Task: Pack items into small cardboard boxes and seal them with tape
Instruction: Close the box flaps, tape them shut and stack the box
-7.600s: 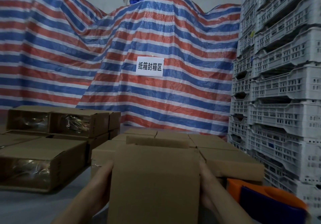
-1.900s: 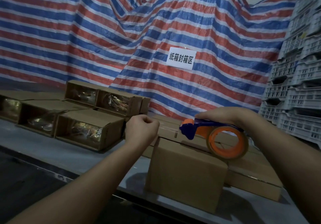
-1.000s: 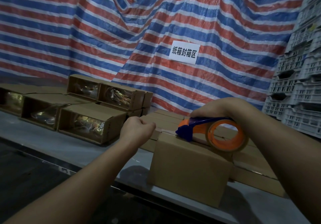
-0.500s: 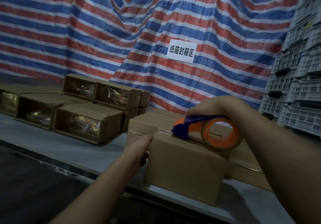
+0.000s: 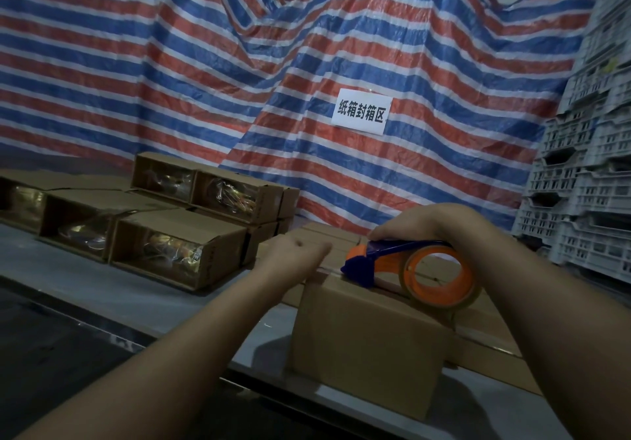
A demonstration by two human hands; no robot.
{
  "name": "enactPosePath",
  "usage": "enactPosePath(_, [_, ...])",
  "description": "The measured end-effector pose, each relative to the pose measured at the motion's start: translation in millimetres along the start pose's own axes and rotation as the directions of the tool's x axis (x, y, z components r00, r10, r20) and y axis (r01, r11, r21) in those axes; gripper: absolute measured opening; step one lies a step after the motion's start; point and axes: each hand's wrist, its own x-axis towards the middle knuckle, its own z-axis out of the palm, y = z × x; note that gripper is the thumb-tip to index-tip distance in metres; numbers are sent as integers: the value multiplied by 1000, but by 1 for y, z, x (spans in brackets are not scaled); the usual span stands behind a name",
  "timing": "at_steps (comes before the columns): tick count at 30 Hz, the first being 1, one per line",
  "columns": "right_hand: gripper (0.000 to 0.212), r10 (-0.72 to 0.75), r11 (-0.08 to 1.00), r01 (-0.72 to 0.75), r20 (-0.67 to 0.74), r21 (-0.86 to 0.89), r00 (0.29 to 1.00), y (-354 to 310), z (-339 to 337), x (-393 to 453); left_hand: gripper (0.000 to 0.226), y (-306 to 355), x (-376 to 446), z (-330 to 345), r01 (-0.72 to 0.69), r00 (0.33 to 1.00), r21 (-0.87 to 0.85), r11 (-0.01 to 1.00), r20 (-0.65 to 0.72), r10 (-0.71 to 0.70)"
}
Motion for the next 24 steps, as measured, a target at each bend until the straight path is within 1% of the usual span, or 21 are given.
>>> enactPosePath(2, [40, -14, 1000, 14, 13, -3, 1000, 0, 0, 1, 20, 2, 0, 2, 50, 995, 47, 998, 82, -53])
enactPosePath(4, [39, -19, 1000, 19, 13, -25, 1000, -2, 0, 1, 20, -1, 1, 3, 117, 985, 92, 989, 117, -127])
enactPosePath(6, [39, 8, 1000, -7, 9, -26, 1000, -2, 0, 1, 21, -2, -1, 2, 147, 978, 117, 982, 130, -162])
enactPosePath(8, [44, 47, 999, -47, 4, -22, 999, -1, -4, 1, 22, 1, -2, 2, 157, 977, 133, 979, 124, -174])
enactPosePath(11, [51, 83, 994, -84, -16, -72, 996, 15, -13, -1, 28, 3, -4, 1, 157, 978, 160, 975, 109, -176])
enactPosePath(14, [53, 114, 990, -115, -13, -82, 993, 56, -21, -12, 37, 2, -4, 2, 168, 978, 162, 972, 97, -185])
enactPosePath(17, [64, 177, 968, -191, -92, -164, 980, 101, -20, -32, 42, 2, -5, 3, 173, 978, 157, 972, 89, -188])
enactPosePath(19, [68, 189, 956, -212, -125, -205, 974, 118, -14, -41, 44, 1, -5, 3, 149, 984, 155, 977, 74, -161])
enactPosePath(21, [68, 157, 965, -177, -119, -192, 980, 125, -6, -42, 41, 1, -5, 3, 125, 990, 153, 980, 48, -134])
enactPosePath(24, [59, 133, 984, -143, -98, -103, 986, 129, 2, -41, 21, 5, -5, 4, 70, 997, 202, 977, 18, -75])
